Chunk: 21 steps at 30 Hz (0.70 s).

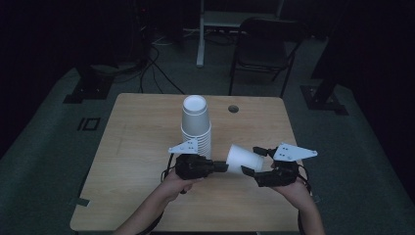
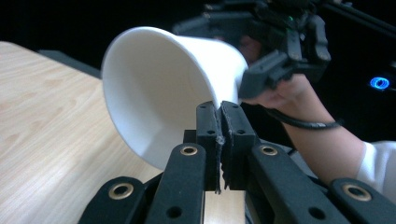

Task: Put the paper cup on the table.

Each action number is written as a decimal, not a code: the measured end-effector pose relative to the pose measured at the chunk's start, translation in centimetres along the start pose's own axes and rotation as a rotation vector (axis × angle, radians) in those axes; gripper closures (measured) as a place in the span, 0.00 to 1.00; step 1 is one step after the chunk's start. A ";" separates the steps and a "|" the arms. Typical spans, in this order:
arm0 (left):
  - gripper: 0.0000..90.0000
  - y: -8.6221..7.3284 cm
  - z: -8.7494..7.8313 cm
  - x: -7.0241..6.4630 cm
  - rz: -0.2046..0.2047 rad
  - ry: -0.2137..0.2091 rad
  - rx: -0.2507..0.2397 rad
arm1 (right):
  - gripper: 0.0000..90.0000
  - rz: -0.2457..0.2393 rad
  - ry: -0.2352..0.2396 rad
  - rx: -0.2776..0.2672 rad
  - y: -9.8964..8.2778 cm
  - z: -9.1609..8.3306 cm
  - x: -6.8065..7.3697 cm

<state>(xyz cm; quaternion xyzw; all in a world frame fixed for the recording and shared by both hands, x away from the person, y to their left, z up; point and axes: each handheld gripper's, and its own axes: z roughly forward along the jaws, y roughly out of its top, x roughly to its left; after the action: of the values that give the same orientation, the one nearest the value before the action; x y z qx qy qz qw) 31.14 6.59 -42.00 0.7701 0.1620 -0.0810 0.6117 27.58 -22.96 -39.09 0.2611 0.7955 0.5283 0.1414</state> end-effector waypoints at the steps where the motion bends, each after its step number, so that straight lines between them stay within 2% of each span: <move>1: 0.98 0.0 0.1 0.0 -0.004 0.011 0.006 | 0.24 0.001 0.004 0.007 -0.2 0.1 0.0; 2: 0.98 0.0 0.1 0.1 -0.003 -0.001 0.015 | 0.24 0.001 -0.001 0.019 -0.3 0.3 0.0; 6: 0.98 0.2 0.5 0.0 0.001 0.009 0.031 | 0.21 -0.001 0.020 0.073 -0.7 1.1 0.0; 10: 0.98 0.6 0.8 -0.2 -0.001 0.004 0.046 | 0.18 0.007 0.025 0.102 -1.2 2.0 0.1; 11: 0.97 0.6 0.8 -0.2 -0.001 0.004 0.046 | 0.18 0.007 0.025 0.102 -1.2 2.0 0.1; 12: 0.97 0.9 0.7 -0.2 0.002 0.013 0.026 | 0.18 0.008 0.032 0.115 -1.4 2.6 0.1; 13: 0.98 1.1 0.7 -0.2 -0.002 -0.001 0.022 | 0.18 0.009 0.037 0.125 -1.6 2.9 0.2; 15: 0.98 1.4 0.7 -0.3 0.002 0.000 0.014 | 0.18 -0.009 0.045 0.152 -1.9 3.7 0.7; 16: 0.98 1.5 0.8 -0.4 0.012 -0.014 0.021 | 0.18 -0.004 0.050 0.150 -2.0 4.1 0.8; 17: 0.98 1.6 0.9 -0.6 0.017 -0.002 0.020 | 0.18 0.005 0.063 0.150 -2.0 4.4 0.9; 21: 0.98 1.5 1.3 -0.5 0.015 -0.007 0.039 | 0.18 0.021 0.057 0.141 -2.2 5.7 1.1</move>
<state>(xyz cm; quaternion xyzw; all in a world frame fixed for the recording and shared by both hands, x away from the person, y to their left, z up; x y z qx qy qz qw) 31.25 5.00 -40.79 0.7826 0.1526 -0.0824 0.5979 28.89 -18.66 -43.34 0.2635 0.8317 0.4795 0.0945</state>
